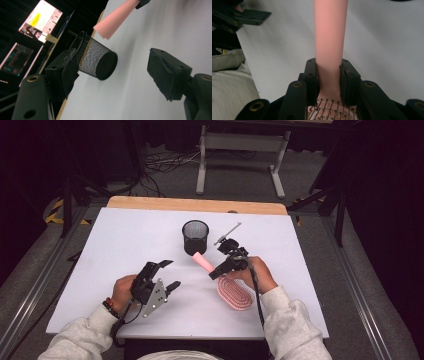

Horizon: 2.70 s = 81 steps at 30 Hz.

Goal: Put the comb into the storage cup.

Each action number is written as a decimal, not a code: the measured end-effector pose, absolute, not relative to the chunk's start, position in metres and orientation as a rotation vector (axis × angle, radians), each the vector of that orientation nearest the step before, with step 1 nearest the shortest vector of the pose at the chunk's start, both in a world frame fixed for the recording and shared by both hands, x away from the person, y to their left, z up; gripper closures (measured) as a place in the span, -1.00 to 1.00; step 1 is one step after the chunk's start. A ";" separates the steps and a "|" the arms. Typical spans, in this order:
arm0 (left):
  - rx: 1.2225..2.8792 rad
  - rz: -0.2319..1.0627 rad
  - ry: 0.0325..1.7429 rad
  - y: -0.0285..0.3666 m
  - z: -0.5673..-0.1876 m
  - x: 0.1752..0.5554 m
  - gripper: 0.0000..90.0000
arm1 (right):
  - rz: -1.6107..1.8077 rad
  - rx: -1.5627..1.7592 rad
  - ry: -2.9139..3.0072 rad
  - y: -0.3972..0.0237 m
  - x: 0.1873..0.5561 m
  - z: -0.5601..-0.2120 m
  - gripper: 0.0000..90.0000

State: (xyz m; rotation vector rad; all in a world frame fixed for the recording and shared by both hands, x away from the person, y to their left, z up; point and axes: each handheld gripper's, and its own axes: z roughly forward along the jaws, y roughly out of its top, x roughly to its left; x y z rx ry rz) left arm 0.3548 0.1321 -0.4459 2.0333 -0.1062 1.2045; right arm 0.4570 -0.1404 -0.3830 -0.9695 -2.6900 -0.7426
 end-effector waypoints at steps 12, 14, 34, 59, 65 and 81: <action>2.078 1.446 -0.342 0.099 -0.460 0.348 -0.15 | -0.685 -0.834 -2.716 -0.096 0.452 -0.382 0.58; 2.080 1.528 -0.373 0.094 -0.464 0.348 -0.05 | -0.664 -0.824 -2.726 -0.088 0.452 -0.381 0.58; 2.148 2.045 -0.544 0.070 -0.490 0.348 0.60 | -0.448 -0.832 -2.825 -0.048 0.461 -0.386 0.58; 2.245 1.530 -0.191 0.101 -0.462 0.363 0.62 | -0.898 -0.930 -2.537 -0.097 0.467 -0.344 -0.15; 2.171 1.568 -0.155 0.112 -0.449 0.361 0.63 | -1.149 -0.797 -2.496 -0.128 0.451 -0.323 -0.14; 2.126 1.765 -0.237 0.111 -0.440 0.345 0.63 | -1.710 -1.102 -2.333 -0.198 0.390 -0.416 -0.41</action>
